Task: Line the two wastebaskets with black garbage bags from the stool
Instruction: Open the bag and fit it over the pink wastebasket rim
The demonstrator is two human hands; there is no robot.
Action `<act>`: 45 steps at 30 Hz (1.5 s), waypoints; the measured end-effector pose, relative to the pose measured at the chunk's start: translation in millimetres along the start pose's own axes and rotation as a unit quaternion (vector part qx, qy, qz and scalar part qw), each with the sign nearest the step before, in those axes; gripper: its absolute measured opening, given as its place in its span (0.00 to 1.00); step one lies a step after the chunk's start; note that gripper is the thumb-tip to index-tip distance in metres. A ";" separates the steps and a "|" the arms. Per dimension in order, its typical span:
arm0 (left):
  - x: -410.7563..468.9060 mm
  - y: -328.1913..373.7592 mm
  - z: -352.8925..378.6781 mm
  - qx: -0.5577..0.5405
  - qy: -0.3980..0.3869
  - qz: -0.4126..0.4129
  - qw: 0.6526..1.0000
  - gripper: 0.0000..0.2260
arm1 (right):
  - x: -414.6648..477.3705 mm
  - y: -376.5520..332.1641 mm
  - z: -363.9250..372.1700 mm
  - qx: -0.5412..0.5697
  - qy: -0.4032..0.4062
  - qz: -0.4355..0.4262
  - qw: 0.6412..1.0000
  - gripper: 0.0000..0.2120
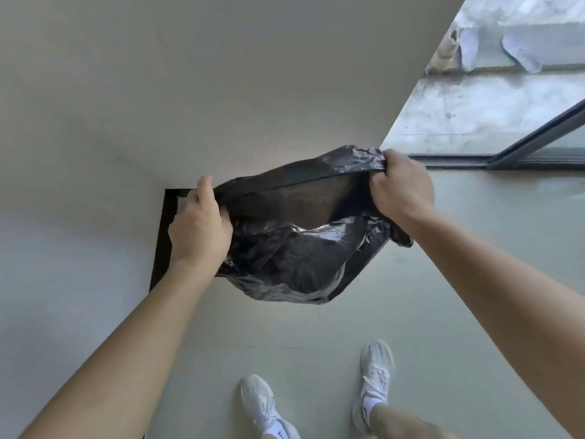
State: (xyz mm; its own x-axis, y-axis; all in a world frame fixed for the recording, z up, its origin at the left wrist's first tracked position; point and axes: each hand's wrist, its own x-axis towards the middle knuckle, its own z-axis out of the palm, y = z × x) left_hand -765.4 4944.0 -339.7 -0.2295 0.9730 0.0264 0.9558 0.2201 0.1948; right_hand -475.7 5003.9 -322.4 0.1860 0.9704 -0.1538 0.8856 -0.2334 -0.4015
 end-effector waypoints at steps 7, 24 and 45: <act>44.9 -31.2 106.7 -0.109 0.139 -0.098 0.979 0.19 | 49.0 12.1 106.7 0.128 0.067 -0.030 0.989 0.14; 66.2 -15.9 363.6 -0.293 -0.251 -0.079 0.919 0.25 | 78.7 74.3 368.4 -0.165 -0.239 -0.188 0.938 0.18; 56.0 33.1 322.2 -0.175 -0.367 0.060 0.912 0.16 | 71.6 144.2 300.7 -0.147 0.090 -0.183 0.968 0.16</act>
State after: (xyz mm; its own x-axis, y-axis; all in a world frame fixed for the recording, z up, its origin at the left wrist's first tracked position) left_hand -687.5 5028.3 -647.8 0.1801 0.8022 -0.5692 0.8188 0.1984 0.5387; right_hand -462.6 5021.2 -662.8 -0.1158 0.9858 0.1216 0.9841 0.1305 -0.1204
